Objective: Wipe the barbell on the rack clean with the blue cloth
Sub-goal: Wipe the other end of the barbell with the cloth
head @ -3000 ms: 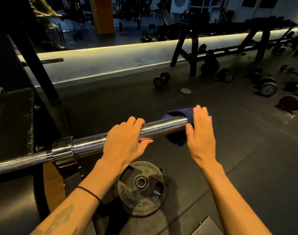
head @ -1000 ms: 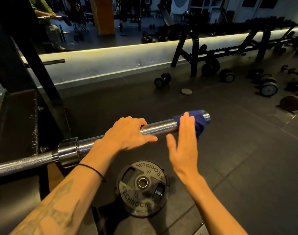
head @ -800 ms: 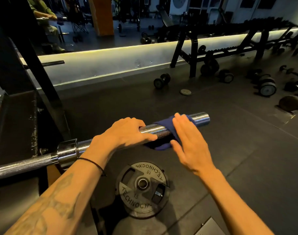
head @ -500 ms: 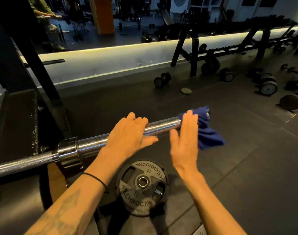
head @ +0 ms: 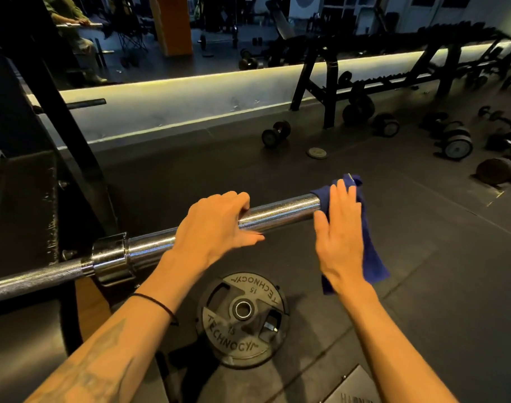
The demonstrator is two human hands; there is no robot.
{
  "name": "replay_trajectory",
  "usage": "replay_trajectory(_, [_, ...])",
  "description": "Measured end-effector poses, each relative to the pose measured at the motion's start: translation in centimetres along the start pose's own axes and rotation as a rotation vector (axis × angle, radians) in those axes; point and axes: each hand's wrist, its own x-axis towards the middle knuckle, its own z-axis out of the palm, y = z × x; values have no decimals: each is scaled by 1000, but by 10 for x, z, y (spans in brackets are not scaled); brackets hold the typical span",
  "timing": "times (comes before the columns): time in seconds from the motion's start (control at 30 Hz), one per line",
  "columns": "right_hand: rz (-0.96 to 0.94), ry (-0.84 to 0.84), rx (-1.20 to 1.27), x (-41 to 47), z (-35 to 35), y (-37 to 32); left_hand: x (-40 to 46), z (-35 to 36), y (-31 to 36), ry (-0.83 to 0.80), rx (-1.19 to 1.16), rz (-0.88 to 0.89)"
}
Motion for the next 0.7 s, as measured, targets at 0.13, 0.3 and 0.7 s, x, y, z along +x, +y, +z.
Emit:
replay_trajectory(0.13, [-235,-136,51,-30,19,-47,5,-3,-4,-65,-83,-73])
replay_trajectory(0.3, [-540,-250,-43,-28,13,-47,1,2,1,-30,58,-105])
replay_trajectory(0.7, [75,28,56,2,5,-3,-5,3,5,-24,148,-4])
